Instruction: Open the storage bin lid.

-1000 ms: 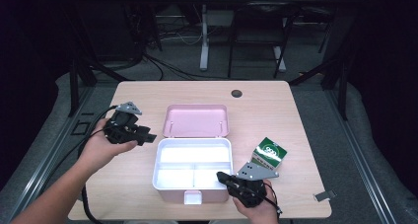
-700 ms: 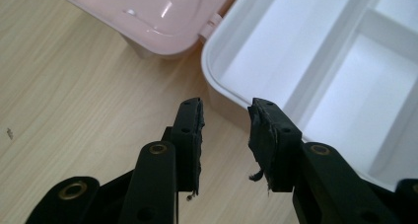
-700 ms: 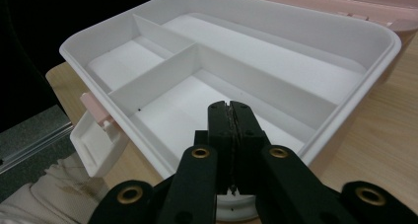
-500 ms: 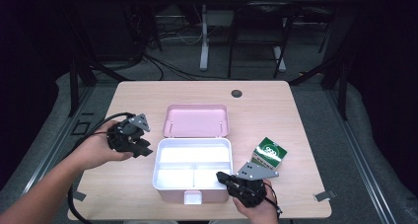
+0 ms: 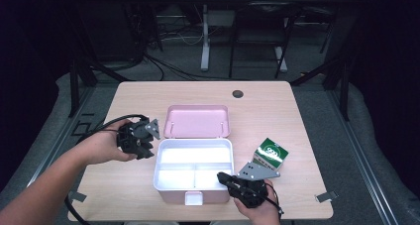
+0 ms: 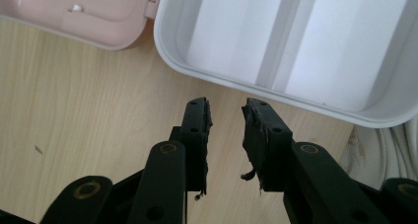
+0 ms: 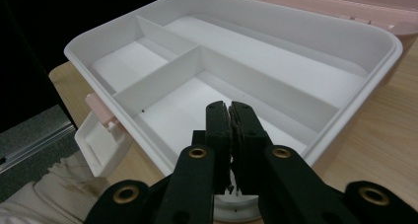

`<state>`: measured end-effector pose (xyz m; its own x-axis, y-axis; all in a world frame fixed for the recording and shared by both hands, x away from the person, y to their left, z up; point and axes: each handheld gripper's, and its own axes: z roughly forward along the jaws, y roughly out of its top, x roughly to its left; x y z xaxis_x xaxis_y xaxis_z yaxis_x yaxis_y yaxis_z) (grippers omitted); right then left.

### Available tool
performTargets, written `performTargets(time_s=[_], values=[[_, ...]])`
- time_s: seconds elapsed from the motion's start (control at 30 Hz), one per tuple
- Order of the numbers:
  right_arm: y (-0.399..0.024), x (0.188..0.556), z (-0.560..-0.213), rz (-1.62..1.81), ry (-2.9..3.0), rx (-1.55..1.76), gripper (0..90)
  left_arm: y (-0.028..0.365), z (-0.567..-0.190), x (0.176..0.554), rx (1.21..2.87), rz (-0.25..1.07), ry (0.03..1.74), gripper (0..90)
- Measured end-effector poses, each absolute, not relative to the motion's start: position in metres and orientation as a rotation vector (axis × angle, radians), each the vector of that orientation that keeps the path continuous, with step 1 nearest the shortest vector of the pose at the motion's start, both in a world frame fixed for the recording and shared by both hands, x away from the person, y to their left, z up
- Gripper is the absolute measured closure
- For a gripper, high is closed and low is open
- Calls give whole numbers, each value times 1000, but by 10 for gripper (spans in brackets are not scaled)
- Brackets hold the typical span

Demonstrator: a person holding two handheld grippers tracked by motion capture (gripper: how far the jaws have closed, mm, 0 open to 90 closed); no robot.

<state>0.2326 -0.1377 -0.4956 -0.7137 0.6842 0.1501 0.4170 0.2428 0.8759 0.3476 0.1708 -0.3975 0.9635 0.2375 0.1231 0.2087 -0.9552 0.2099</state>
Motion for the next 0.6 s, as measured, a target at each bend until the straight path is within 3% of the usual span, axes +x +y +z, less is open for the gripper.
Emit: performTargets(time_s=[0.6], values=[[-161,233,-484,1475,2162,1076,867,111,-402,344,2972,214,155,714]])
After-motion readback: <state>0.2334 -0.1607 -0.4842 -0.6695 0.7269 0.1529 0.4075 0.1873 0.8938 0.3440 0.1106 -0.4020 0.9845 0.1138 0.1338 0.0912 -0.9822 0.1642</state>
